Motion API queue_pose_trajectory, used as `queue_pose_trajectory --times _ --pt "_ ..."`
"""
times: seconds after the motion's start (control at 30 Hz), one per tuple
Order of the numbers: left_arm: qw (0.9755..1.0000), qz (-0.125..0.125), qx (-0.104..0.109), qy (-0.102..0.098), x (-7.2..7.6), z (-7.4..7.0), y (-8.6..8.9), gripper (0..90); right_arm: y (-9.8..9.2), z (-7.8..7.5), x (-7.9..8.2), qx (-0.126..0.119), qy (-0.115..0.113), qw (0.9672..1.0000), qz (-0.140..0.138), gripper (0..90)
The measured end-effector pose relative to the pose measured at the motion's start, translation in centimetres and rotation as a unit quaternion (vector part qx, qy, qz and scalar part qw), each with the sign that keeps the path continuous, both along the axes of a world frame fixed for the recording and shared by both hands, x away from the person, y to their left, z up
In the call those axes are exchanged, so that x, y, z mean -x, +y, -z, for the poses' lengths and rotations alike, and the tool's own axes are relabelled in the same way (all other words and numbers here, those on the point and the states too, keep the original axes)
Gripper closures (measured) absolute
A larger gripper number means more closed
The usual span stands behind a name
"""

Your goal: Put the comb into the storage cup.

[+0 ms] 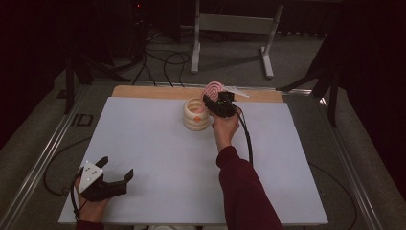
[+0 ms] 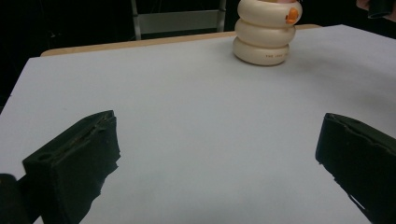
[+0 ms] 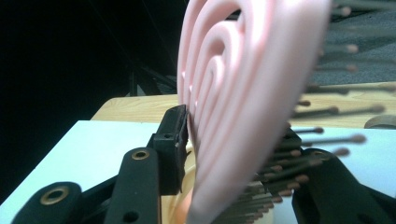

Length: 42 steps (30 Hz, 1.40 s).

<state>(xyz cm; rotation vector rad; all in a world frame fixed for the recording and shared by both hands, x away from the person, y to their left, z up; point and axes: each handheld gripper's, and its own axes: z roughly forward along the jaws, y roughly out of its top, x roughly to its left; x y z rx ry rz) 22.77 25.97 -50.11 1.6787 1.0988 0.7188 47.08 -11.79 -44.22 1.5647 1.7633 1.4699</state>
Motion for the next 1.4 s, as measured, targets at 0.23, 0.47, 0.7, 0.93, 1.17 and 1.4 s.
queue_pose_trajectory --times 0.23,0.47,0.7,0.93,1.17,1.4 --pt "1.0 0.0 0.0 0.0 0.0 0.0 0.0 0.2 -0.2 -0.1 0.0 0.008 -0.003 1.0 -0.003 55.4" --pt "1.0 0.001 0.0 0.0 0.0 0.0 0.0 0.2 -0.5 -0.2 0.0 0.014 -0.002 0.9999 -0.01 52.2" --pt "1.0 0.0 0.0 0.0 0.0 0.0 0.0 0.2 -0.7 -0.3 0.0 0.024 -0.003 0.9995 -0.02 43.2" --pt "1.0 0.0 -0.001 0.001 0.0 0.0 -0.1 0.2 -0.9 -0.4 0.0 0.028 0.0 0.9993 -0.026 38.0" --pt "1.0 0.0 -0.001 0.001 0.0 0.0 0.0 0.2 -1.1 -0.4 0.0 0.031 0.0 0.999 -0.033 27.8" --pt "1.0 0.0 -0.001 0.001 0.0 0.1 -0.1 0.2 -1.3 -0.5 0.0 0.034 0.001 0.9987 -0.037 20.2"
